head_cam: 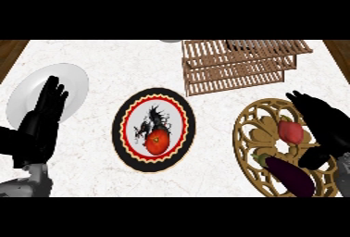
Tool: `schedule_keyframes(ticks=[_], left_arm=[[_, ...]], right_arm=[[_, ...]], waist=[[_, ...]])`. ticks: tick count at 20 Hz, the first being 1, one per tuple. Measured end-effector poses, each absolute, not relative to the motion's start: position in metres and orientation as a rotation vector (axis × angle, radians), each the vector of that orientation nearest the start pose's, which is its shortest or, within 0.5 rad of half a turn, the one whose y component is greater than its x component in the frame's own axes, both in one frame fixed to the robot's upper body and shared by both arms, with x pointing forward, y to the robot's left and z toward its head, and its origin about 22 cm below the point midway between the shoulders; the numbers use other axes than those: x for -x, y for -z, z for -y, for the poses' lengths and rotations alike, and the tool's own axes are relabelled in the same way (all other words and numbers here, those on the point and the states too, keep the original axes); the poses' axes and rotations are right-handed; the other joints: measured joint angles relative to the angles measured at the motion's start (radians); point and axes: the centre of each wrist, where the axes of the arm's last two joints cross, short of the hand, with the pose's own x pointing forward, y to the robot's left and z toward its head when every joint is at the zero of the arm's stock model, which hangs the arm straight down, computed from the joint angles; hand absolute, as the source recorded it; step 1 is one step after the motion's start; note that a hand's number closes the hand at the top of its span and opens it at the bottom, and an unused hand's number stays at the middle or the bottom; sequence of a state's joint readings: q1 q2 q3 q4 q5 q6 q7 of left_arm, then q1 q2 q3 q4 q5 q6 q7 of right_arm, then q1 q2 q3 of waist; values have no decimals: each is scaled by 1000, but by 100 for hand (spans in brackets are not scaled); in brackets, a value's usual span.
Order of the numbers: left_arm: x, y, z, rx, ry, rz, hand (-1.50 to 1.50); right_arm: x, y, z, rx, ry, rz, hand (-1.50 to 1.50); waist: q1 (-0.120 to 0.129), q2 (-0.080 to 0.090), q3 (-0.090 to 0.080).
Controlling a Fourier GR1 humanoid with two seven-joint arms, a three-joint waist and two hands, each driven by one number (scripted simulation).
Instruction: Pick the bell pepper from the placemat and place it in the tiered shelf
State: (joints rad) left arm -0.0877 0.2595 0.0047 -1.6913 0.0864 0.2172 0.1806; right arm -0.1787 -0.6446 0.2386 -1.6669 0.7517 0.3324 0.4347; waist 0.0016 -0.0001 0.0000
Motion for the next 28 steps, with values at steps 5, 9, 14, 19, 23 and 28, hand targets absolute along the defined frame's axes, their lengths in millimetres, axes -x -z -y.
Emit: schedule_keyframes(ticks=[5, 9, 14, 19, 23, 28], left_arm=[[-252, -58, -266, -243, -40, 1605, 0], [-256, -55, -262, -252, -35, 1609, 0], [-252, -58, -271, -245, -33, 1605, 0], [-257, -59, -270, -246, -41, 1608, 0], [-253, -57, -272, -249, -34, 1603, 0], [-252, -62, -269, -251, -40, 1602, 0]], right_arm=[[-279, -83, 295, 994, -1225, 1002, -150], [-287, -75, 297, 985, -1232, 1019, -150], [-287, -60, 293, 974, -1231, 1022, -150], [-301, -50, 299, 951, -1252, 972, 150], [-299, -44, 295, 967, -1314, 999, 150], [-291, -37, 271, 998, -1362, 1029, 150]], waist=[[1, 0, 0], [1, 0, 0], [1, 0, 0], [2, -3, -5], [3, -9, -14], [0, -14, -21]])
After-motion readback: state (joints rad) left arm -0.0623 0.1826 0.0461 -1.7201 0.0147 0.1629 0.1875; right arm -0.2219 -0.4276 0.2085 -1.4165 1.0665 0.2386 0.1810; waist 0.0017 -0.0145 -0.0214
